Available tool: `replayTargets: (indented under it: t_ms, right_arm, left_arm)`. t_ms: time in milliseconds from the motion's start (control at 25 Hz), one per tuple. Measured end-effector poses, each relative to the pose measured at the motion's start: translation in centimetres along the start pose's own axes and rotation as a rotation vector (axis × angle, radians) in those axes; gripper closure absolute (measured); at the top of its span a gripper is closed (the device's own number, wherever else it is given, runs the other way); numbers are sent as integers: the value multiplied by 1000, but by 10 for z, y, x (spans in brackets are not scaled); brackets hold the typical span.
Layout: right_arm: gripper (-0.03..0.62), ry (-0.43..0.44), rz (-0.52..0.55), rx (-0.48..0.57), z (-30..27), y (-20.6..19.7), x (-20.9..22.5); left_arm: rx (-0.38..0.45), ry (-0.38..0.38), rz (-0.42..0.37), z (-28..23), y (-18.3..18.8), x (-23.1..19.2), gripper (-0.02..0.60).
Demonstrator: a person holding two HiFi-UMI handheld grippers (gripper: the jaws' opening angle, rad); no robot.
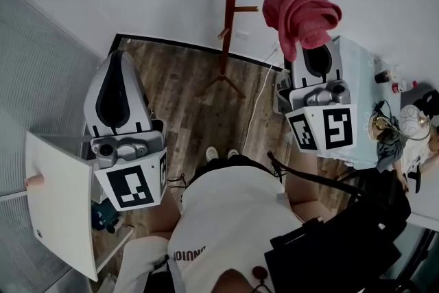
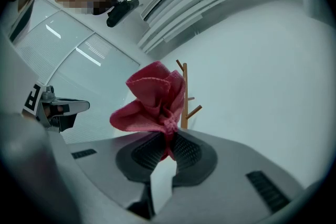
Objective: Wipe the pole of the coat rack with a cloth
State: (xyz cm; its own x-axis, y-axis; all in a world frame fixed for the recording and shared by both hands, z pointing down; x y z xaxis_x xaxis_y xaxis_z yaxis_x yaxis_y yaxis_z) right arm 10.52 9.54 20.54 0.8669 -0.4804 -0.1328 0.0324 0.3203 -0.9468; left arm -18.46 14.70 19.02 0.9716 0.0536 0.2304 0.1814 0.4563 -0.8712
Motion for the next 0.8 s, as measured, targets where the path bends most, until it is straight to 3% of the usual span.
replayTargets:
  t_ms: [360,800]
  right_arm:
    - [548,-32,51,7,-10,-2,4]
    - [548,36,45,80,-71,-14,65]
  left_arm:
    - [-26,-33,52,-8,-24,1,568]
    - [2,46,30,-67,-42,20,568]
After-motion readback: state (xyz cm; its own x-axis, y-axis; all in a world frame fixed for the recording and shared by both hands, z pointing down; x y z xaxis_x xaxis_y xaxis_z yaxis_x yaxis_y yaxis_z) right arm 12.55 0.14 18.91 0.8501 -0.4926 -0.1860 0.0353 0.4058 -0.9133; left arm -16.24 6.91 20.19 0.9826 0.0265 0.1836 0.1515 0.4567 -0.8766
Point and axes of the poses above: the fingertips, and each gripper's own axes: z backward along the fingers, x to its right, y out of its top, the point moved 9 cm from there along z, backward along the fingers, and after that the axes turned 7 degrees about y, right-handed, at the moved point
